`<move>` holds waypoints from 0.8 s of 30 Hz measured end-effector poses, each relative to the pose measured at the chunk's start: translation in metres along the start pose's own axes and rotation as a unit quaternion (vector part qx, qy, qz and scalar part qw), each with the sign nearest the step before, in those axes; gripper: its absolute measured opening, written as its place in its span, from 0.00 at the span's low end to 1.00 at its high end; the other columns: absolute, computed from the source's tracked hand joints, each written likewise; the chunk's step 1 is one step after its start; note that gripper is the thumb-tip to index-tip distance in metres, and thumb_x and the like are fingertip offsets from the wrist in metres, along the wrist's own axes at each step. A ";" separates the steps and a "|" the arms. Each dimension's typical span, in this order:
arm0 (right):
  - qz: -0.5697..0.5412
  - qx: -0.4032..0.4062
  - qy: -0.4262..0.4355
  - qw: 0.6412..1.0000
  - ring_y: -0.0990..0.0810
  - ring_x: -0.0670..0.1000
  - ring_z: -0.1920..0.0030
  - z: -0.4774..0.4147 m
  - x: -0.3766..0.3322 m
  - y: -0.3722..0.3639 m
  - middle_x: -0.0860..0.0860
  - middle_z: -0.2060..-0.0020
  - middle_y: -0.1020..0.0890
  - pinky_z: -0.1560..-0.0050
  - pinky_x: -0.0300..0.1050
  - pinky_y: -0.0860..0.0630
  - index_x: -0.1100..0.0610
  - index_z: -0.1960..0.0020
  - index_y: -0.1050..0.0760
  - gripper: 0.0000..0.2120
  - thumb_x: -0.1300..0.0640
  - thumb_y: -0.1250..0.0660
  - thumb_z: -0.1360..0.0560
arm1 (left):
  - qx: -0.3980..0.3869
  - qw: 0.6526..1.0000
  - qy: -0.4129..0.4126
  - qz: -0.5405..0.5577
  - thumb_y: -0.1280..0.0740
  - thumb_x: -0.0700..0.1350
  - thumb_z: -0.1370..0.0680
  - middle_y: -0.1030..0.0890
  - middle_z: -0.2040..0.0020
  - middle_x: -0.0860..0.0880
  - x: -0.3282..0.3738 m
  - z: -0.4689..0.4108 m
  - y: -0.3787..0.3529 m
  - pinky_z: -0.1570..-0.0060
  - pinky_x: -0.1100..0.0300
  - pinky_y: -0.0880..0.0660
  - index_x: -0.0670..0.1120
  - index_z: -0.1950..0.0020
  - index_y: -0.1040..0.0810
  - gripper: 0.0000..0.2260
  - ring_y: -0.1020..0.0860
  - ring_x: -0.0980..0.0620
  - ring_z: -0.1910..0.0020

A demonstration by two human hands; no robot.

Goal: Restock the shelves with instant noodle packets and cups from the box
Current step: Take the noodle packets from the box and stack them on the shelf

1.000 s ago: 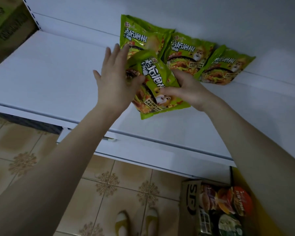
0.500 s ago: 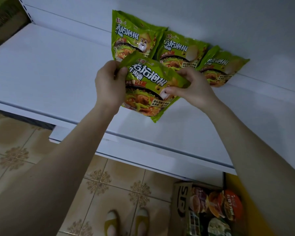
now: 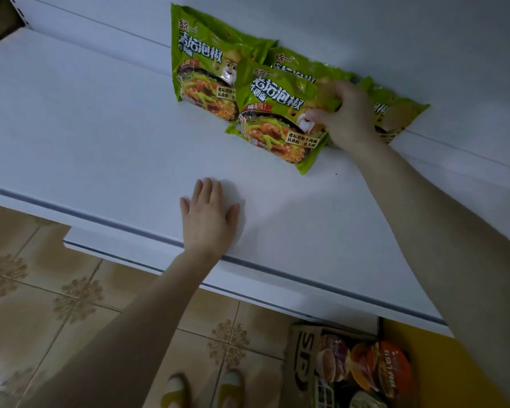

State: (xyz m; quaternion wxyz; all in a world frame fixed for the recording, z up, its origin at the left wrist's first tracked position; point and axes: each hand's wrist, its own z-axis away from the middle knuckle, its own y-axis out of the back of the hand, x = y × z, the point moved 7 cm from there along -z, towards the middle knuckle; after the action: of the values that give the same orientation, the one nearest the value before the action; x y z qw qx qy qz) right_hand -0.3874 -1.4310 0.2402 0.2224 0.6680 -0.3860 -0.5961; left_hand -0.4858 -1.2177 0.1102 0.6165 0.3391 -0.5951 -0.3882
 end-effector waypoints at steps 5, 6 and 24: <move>0.036 -0.013 -0.022 0.999 0.27 0.49 0.44 -0.025 0.011 -0.001 0.53 0.40 0.24 0.52 0.36 0.37 0.59 0.38 0.27 0.21 0.57 0.28 0.30 | 0.004 0.997 -0.006 -0.077 0.48 0.56 0.20 0.44 0.25 0.42 0.005 0.001 -0.014 0.31 0.41 0.51 0.43 0.29 0.38 0.24 0.50 0.46 0.25; 0.043 -0.013 -0.022 0.999 0.26 0.50 0.42 -0.030 0.011 -0.001 0.54 0.39 0.24 0.52 0.36 0.37 0.59 0.38 0.27 0.21 0.57 0.29 0.30 | 0.009 0.997 -0.008 -0.082 0.48 0.57 0.20 0.44 0.25 0.41 0.005 0.001 -0.014 0.31 0.41 0.51 0.43 0.29 0.38 0.24 0.50 0.46 0.25; 0.207 0.013 -0.010 0.978 0.26 0.60 0.39 -0.058 0.014 -0.010 0.58 0.41 0.22 0.41 0.50 0.31 0.58 0.37 0.30 0.21 0.50 0.35 0.26 | 0.043 0.996 -0.008 -0.084 0.51 0.58 0.22 0.37 0.27 0.40 0.006 0.004 -0.010 0.32 0.40 0.47 0.43 0.32 0.34 0.27 0.43 0.44 0.26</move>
State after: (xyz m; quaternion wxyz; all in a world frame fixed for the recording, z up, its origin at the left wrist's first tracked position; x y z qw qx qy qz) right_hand -0.3283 -1.4455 0.2345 0.3278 0.5706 -0.5258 -0.5390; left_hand -0.4910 -1.2274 0.1050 0.5620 0.4111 -0.5856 -0.4151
